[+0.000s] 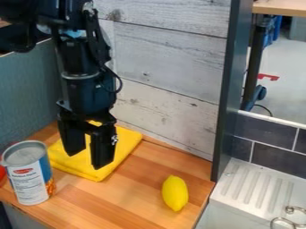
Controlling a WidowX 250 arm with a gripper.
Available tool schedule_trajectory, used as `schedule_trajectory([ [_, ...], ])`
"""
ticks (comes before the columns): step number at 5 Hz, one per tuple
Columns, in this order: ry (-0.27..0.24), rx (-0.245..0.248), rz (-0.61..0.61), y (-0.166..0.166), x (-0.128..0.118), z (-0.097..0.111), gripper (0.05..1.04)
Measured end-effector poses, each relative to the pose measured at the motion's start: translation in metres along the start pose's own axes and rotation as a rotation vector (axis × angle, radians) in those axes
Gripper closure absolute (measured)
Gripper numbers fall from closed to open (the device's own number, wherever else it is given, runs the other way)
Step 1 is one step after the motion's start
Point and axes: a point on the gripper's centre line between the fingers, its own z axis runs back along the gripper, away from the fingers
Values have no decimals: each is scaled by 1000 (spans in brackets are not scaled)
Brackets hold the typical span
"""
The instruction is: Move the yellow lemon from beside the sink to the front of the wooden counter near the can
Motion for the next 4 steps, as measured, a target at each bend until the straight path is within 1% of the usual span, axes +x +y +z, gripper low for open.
schedule_trajectory([
  [1, 12, -3, 9, 0, 0, -4, 82],
  [2, -13, 86, 34, -12, 14, -7, 82],
  [3, -40, 89, 57, -28, 29, -17, 82],
  [4, -102, 99, 93, -41, 41, -19, 82],
])
